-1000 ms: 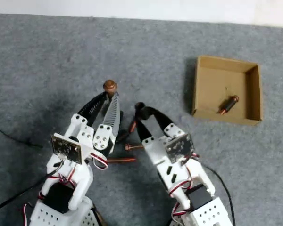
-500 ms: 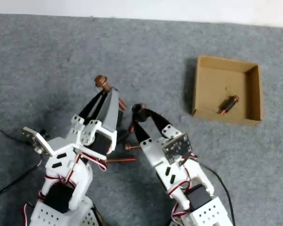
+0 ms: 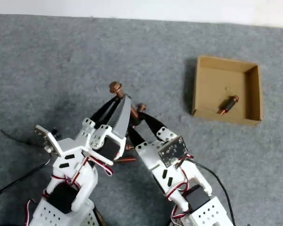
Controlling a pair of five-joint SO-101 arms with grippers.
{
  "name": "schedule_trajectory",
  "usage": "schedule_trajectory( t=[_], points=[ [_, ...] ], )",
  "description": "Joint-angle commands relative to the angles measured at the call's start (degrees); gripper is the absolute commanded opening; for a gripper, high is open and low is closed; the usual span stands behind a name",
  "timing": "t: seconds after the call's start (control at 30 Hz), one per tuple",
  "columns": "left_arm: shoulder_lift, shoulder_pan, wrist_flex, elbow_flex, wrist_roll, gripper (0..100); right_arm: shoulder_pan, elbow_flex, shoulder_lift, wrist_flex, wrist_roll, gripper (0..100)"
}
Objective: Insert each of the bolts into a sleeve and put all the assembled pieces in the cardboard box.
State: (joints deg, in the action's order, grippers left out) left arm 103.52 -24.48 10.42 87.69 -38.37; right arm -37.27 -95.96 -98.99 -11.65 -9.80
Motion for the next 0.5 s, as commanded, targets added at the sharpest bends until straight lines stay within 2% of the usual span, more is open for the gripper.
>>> schedule_trajectory(
  t=[0.0, 0.1, 0.33, 0.47],
  points=[
    [0.6, -0.7, -1.1, 0.2, -0.2, 1, -0.3, -5.9, -1.1, 0.1, -0.8, 0.4],
    [0.7, -0.7, -1.1, 0.8, -0.1, 1, -0.3, -5.9, -1.1, 0.1, -0.8, 0.4],
    [0.7, 5.1, -1.4, 0.5, -0.4, 1, -0.2, -5.9, -1.1, 0.0, -0.8, 0.4],
    [0.7, 5.3, -1.4, 1.0, -0.4, 1, -0.2, -5.9, -1.1, 0.0, -0.8, 0.4]
  ],
)
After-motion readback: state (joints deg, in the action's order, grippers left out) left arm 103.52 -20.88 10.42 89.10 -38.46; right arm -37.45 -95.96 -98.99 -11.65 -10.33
